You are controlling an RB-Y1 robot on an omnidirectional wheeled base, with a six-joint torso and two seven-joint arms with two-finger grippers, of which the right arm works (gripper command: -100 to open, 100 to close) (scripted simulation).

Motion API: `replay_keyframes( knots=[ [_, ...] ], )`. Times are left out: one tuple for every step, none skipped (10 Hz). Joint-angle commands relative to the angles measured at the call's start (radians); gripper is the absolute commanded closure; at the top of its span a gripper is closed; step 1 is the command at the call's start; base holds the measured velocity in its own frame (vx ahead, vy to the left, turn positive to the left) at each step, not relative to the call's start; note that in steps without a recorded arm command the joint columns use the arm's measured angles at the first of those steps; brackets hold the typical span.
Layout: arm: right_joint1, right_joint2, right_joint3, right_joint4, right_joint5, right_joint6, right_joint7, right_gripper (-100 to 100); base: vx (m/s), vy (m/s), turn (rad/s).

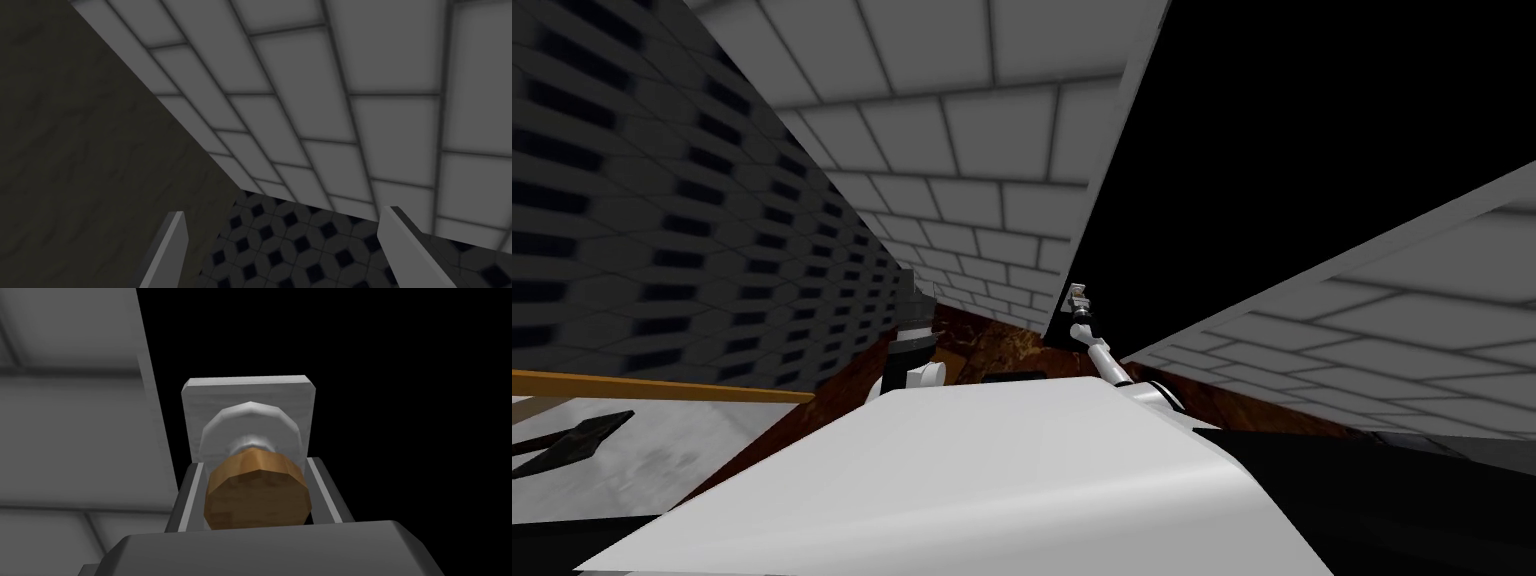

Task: Pull the door open

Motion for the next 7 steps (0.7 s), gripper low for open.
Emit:
replay_keyframes(
  knots=[
    [0.0, 0.002, 0.002, 0.0, 0.0, 0.001, 0.0, 100, -0.013, -0.002, 0.013],
    [0.0, 0.002, 0.002, 0.0, 0.0, 0.001, 0.0, 100, -0.008, -0.001, 0.003],
    [0.0, 0.002, 0.002, 0.0, 0.0, 0.001, 0.0, 100, 0.0, 0.0, 0.0],
    [0.0, 0.002, 0.002, 0.0, 0.0, 0.001, 0.0, 100, 0.0, 0.0, 0.0],
    [0.011, -0.018, 0.021, -0.009, 0.0, 0.0, -0.024, 100, -0.136, -0.055, 0.171],
    [0.013, -0.022, 0.026, -0.011, -0.001, 0.0, -0.03, 100, -0.205, -0.08, 0.181],
    [0.018, -0.032, 0.036, -0.017, -0.001, -0.001, -0.043, 100, -0.194, -0.06, 0.127]
  ],
)
